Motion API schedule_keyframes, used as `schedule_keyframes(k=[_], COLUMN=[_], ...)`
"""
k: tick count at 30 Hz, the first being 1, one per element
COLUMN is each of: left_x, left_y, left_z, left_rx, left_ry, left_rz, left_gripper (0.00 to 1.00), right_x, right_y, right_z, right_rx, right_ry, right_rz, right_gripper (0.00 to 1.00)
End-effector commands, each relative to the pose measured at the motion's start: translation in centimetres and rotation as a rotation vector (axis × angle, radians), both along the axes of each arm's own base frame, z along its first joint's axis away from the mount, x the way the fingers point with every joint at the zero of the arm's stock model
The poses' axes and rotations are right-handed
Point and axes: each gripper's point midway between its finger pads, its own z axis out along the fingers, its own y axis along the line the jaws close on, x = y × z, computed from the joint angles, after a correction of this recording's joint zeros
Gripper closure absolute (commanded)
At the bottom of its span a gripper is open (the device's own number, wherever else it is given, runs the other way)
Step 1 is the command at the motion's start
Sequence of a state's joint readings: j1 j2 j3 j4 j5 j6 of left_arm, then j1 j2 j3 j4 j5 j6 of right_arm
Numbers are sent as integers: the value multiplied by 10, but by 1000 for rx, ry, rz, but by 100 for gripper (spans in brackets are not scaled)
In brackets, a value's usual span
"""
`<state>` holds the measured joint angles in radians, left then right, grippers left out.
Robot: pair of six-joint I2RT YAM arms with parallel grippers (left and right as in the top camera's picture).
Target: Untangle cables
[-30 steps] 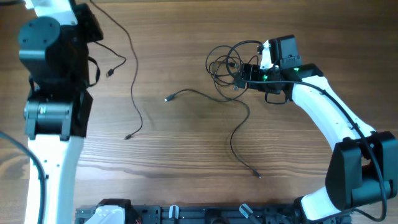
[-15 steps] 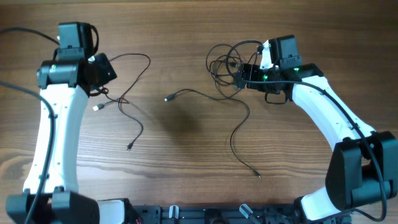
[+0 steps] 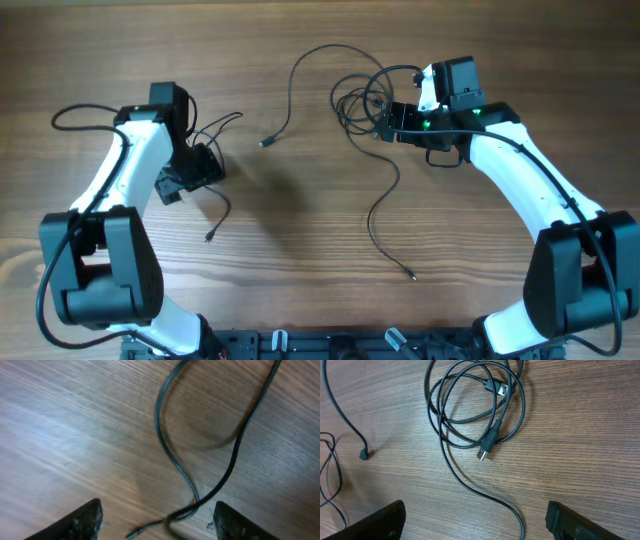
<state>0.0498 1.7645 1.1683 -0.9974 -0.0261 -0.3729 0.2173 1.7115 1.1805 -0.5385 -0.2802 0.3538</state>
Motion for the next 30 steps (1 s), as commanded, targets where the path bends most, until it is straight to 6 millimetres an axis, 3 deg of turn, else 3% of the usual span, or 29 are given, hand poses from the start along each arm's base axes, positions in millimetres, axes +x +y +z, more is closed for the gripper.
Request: schedule_keyframes(k=[1,5,7,10,12,20,24,30], left_x=[-14,-9,-3,16,34,75,68,29], left_y=[-11,-11,-11,-2,14,66,112,182], left_z=[-28,-51,-58,-57,-53,-33,-30,-33], left_rx=[-66,-64,-61,-9,81,201,233,262], left_ry=[17,-61,-108,-190,-264,-461,-477,-433], left_rz=[7,4,2,2,12,126,245,445], left_gripper=[30,67,96,96,96,96,96,96], right_x=[-4,-4,-4,-4,-4,-7,-12,-12], right_y=[0,0,0,0,0,0,-2,-2], right_z=[-12,-12,-12,-12,-12,-13,-15,-15], right_rx=[-10,-10,-10,-9,-9,-12,-17,-17], right_ry=[27,27,27,27,27,40,62,62], right_rz=[14,15,14,15,14,14,14,14], right_gripper=[8,8,8,8,8,8,8,7])
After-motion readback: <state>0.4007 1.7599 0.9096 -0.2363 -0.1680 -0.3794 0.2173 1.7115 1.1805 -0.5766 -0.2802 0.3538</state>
